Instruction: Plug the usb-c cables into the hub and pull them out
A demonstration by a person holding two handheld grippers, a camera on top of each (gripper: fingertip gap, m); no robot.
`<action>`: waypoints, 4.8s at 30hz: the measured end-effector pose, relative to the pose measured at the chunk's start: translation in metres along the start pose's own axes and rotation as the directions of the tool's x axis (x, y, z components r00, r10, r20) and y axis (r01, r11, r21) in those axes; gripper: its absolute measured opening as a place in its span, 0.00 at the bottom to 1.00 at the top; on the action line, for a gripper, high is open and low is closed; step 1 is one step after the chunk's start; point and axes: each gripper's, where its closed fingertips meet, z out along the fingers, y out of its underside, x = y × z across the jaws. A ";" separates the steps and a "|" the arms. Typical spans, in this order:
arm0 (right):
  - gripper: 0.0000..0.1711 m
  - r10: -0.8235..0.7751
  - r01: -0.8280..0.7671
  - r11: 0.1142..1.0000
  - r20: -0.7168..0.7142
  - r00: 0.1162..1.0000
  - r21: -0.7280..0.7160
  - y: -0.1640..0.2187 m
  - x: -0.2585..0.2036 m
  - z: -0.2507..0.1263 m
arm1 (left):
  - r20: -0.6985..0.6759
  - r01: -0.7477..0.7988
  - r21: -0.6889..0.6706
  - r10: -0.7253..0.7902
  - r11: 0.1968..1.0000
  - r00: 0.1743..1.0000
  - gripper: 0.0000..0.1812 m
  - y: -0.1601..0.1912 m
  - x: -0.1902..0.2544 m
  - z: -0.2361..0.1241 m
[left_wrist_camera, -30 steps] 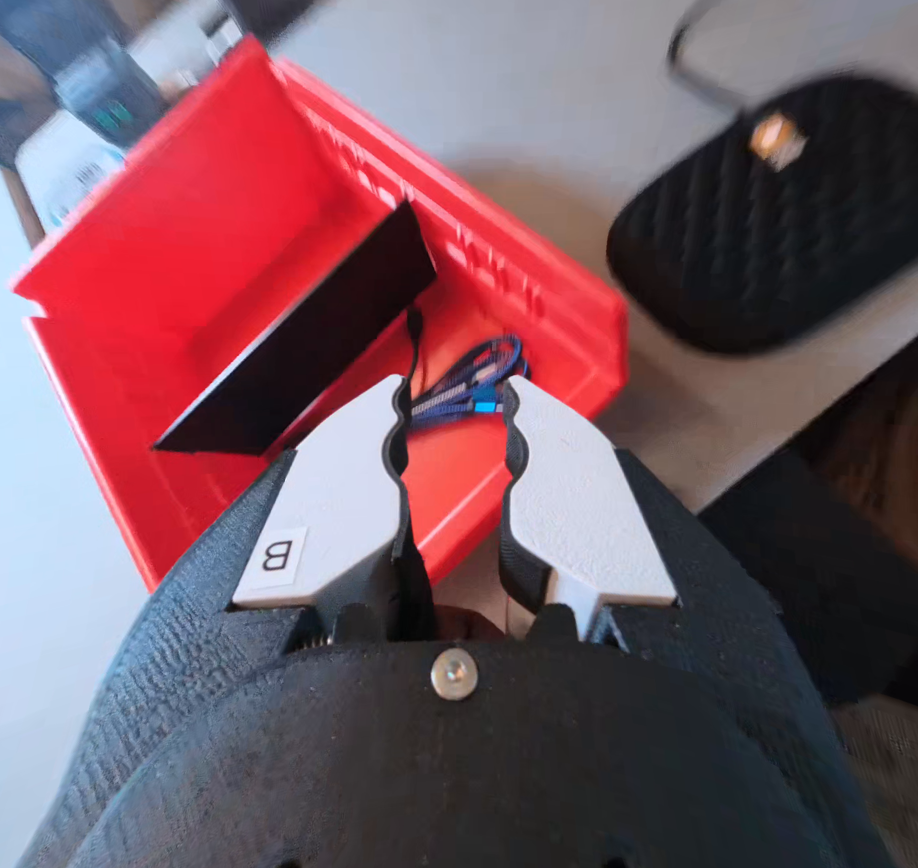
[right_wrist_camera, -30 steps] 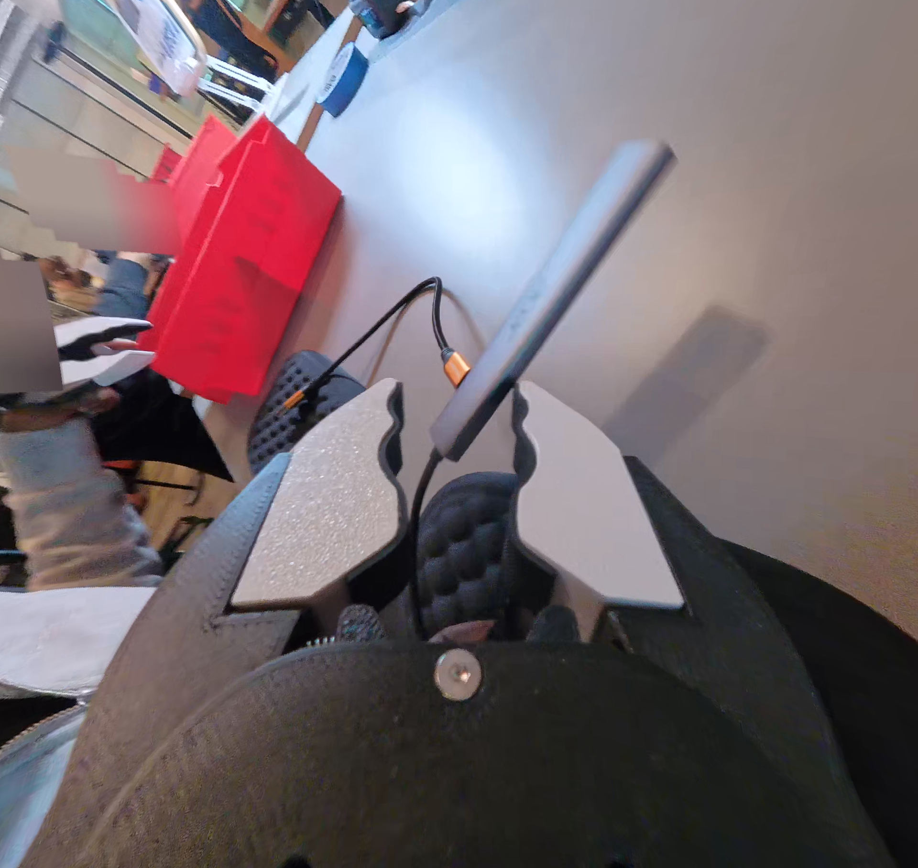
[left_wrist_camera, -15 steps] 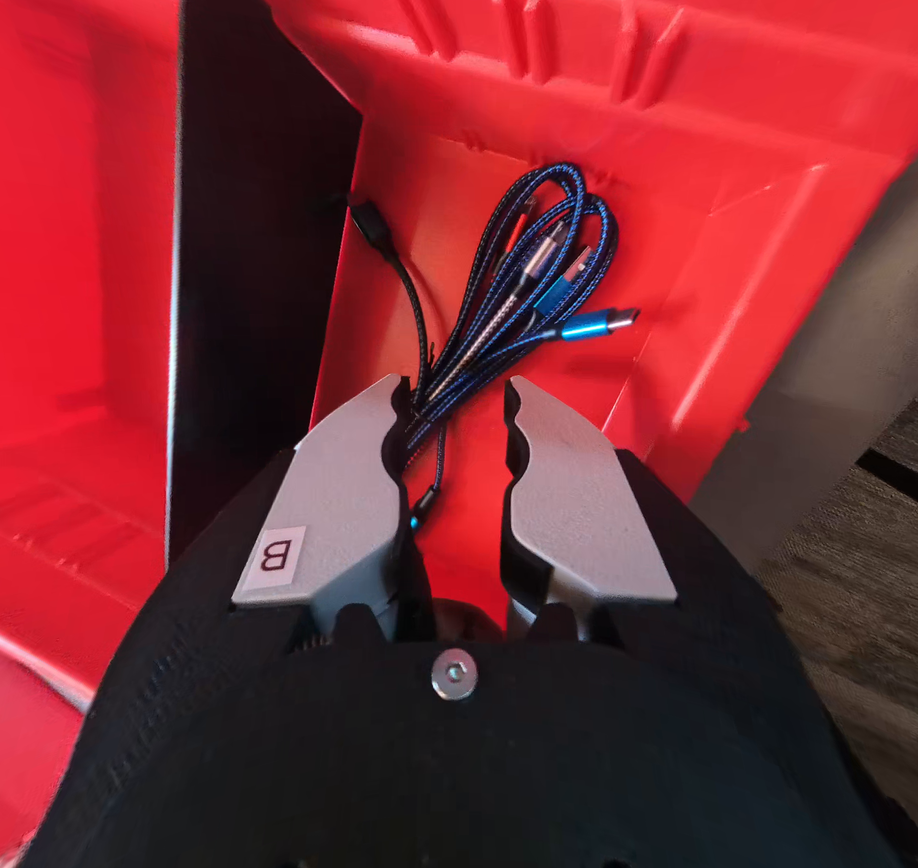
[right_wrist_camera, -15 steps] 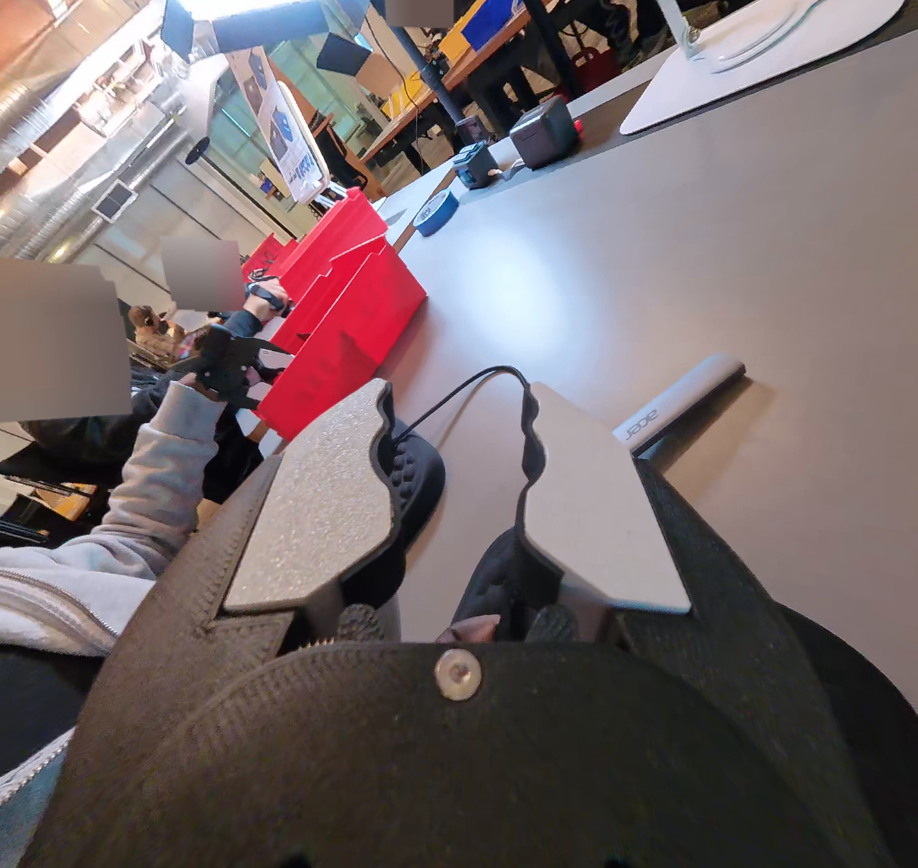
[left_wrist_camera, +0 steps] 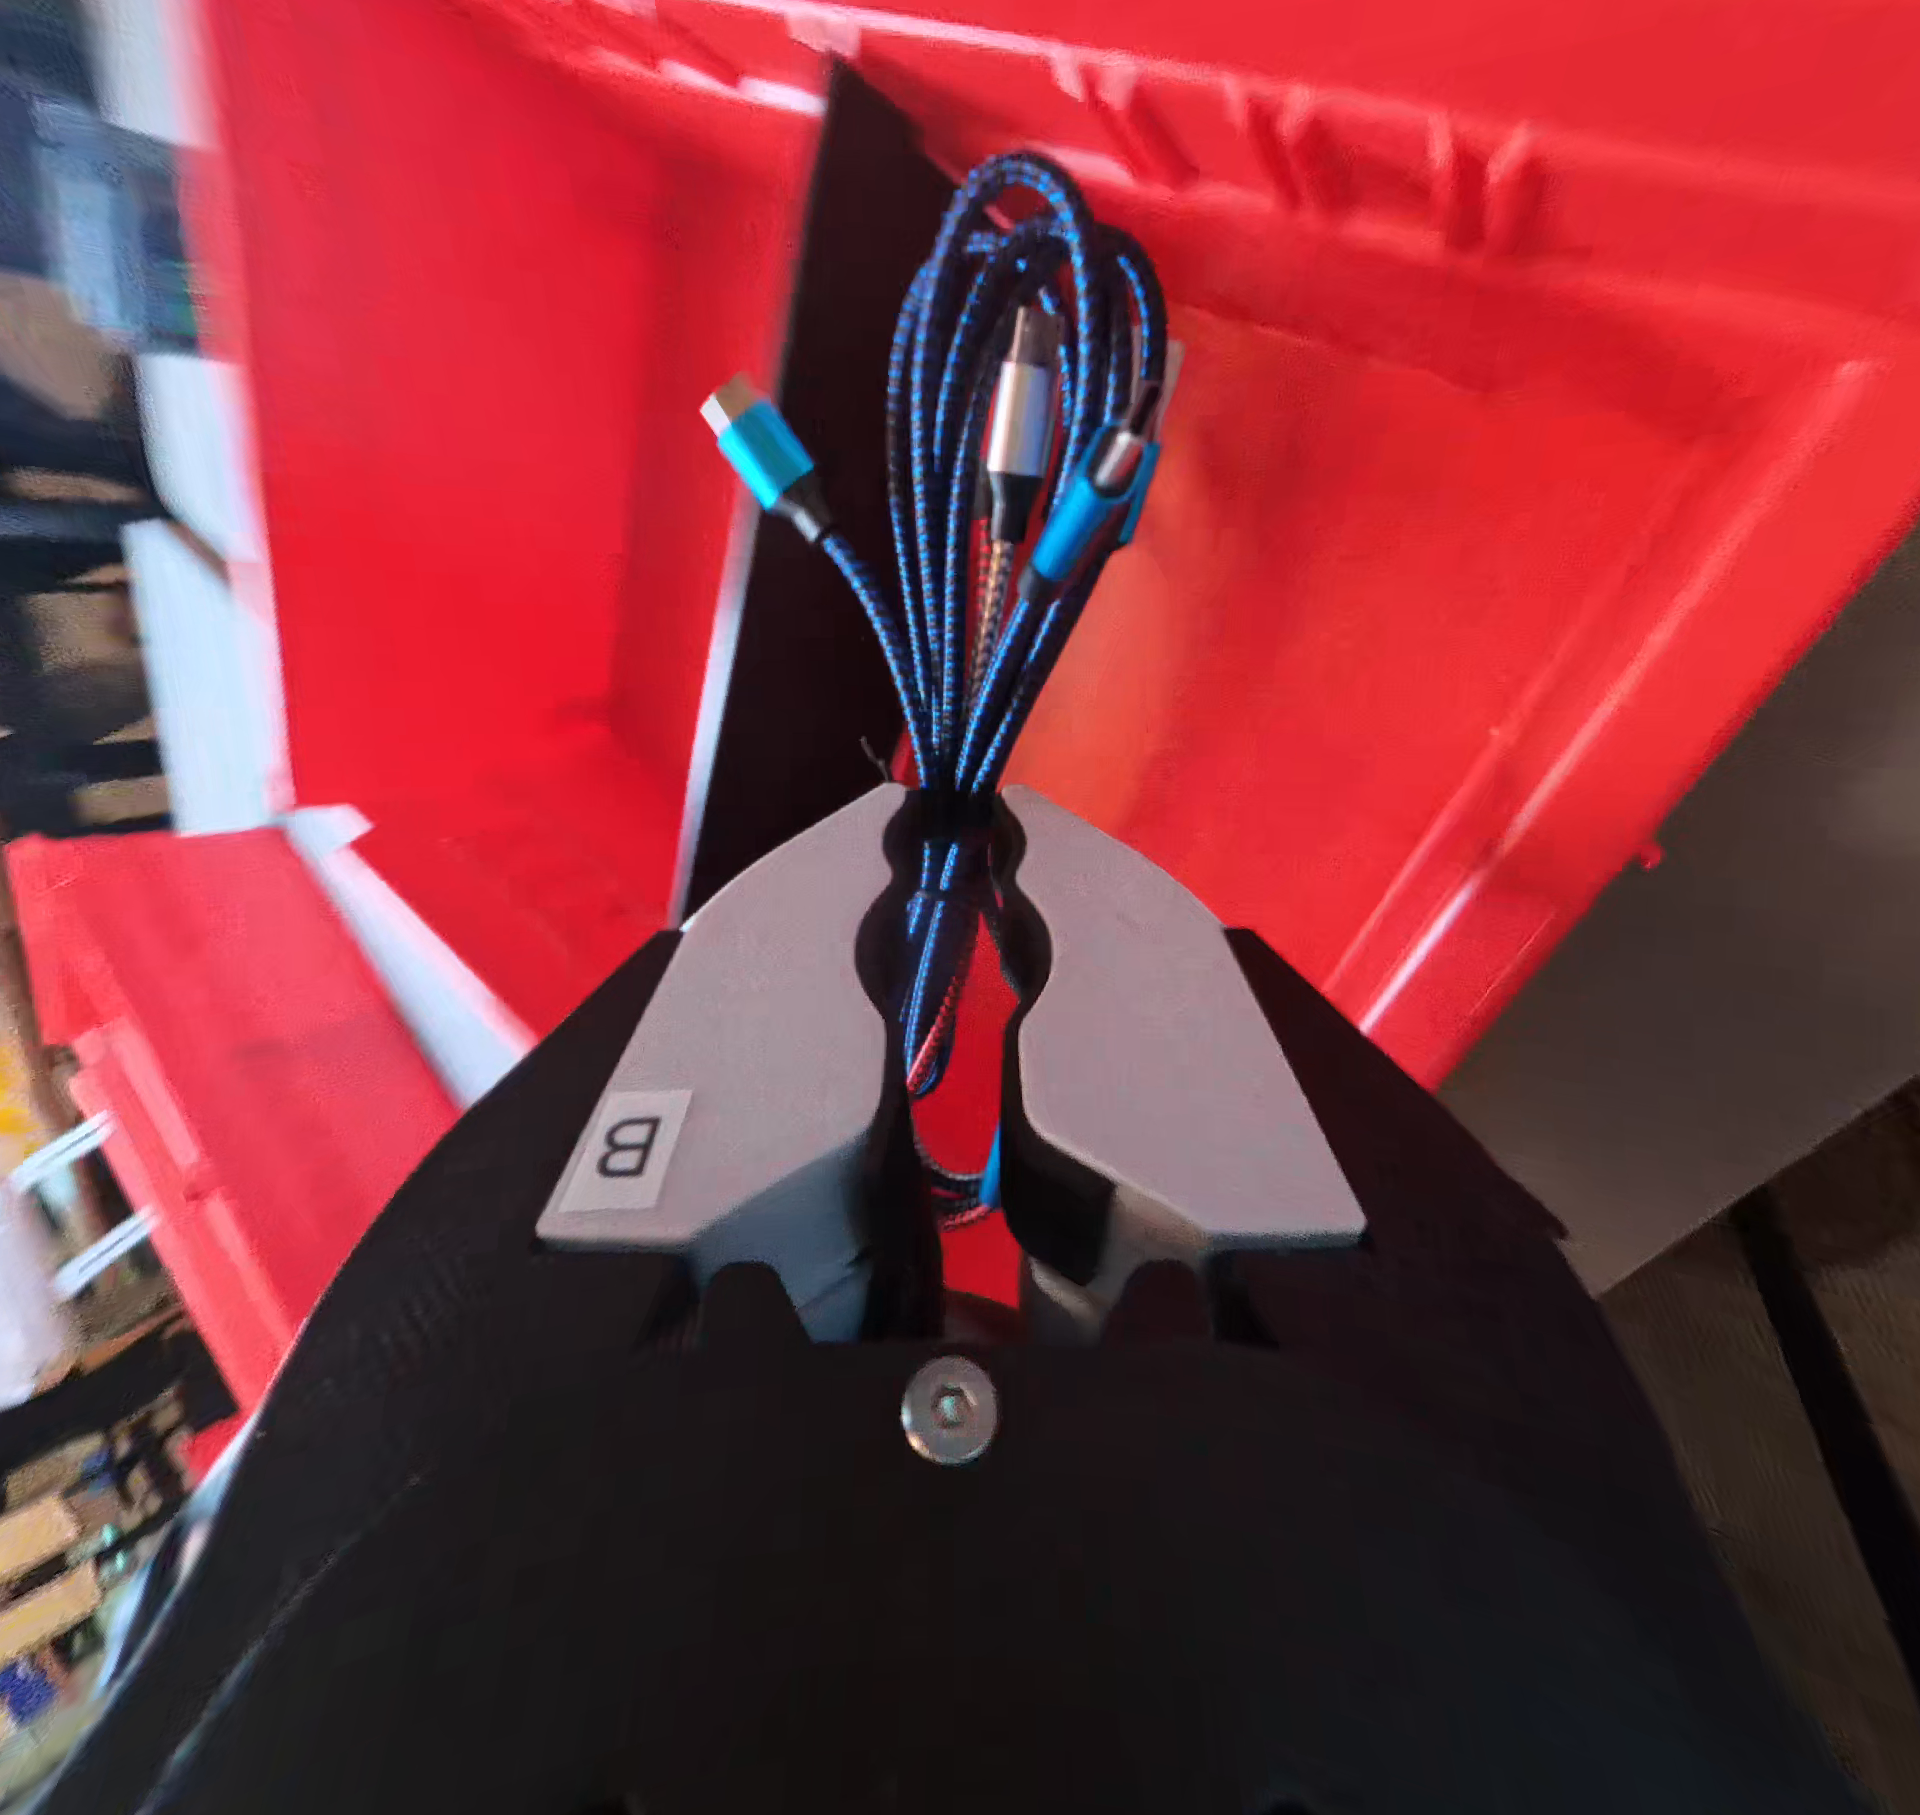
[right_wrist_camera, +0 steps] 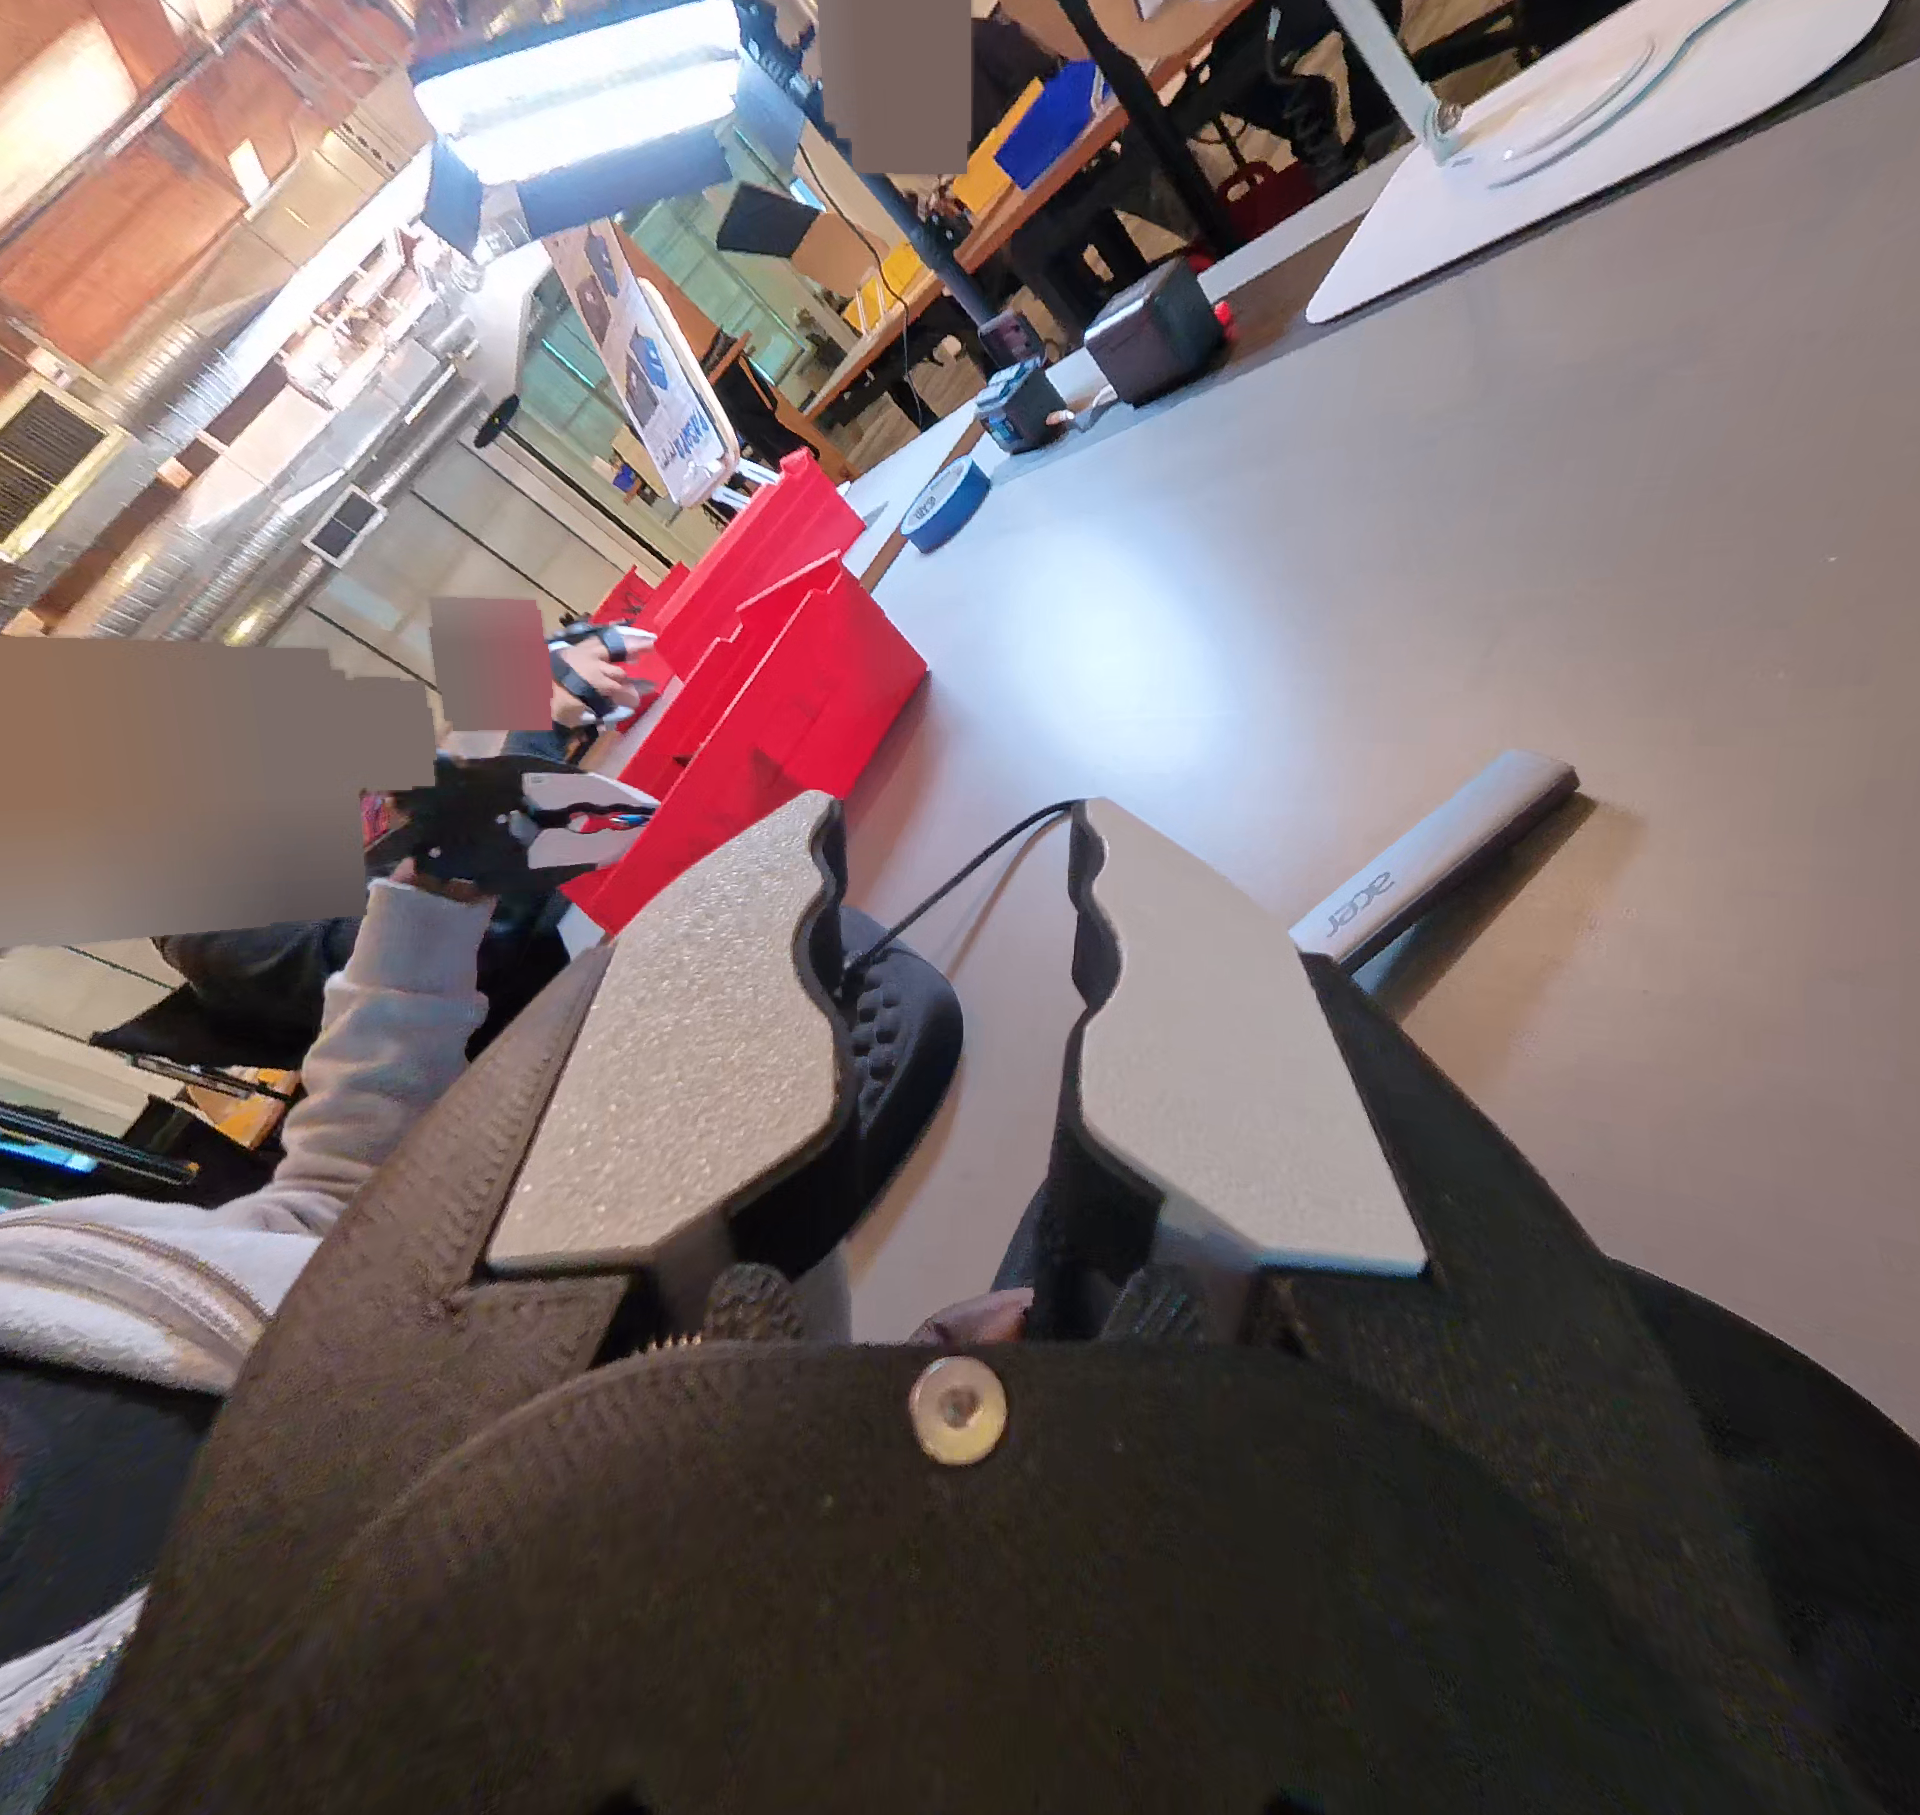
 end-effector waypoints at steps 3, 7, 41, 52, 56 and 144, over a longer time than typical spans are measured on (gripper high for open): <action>0.23 0.022 -0.022 0.999 0.020 1.000 0.036 -0.004 -0.001 -0.003 | 0.202 0.083 0.105 -0.103 0.991 0.974 0.07 -0.009 -0.027 -0.041; 0.22 0.033 -0.035 0.998 0.049 0.998 0.052 -0.002 -0.005 -0.001 | 0.405 0.126 0.420 -0.310 0.899 0.860 0.07 -0.047 -0.051 -0.100; 0.16 -0.599 0.559 0.795 0.160 0.785 0.234 0.063 -0.127 0.063 | 0.651 -0.168 0.569 -0.316 0.805 0.690 0.07 -0.279 0.043 -0.048; 0.15 -0.710 0.727 0.676 -0.153 0.687 0.121 0.066 -0.111 0.095 | 0.672 -0.178 0.530 -0.282 0.829 0.685 0.07 -0.288 0.052 -0.037; 0.16 -0.697 0.702 0.692 -0.097 0.710 0.168 0.058 -0.116 0.088 | 0.664 -0.184 0.524 -0.264 0.832 0.700 0.07 -0.288 0.054 -0.034; 0.06 -0.203 0.339 0.932 0.588 0.783 -0.129 0.067 -0.152 0.087 | -0.723 0.716 0.648 0.084 -0.257 0.685 0.15 -0.312 0.104 -0.113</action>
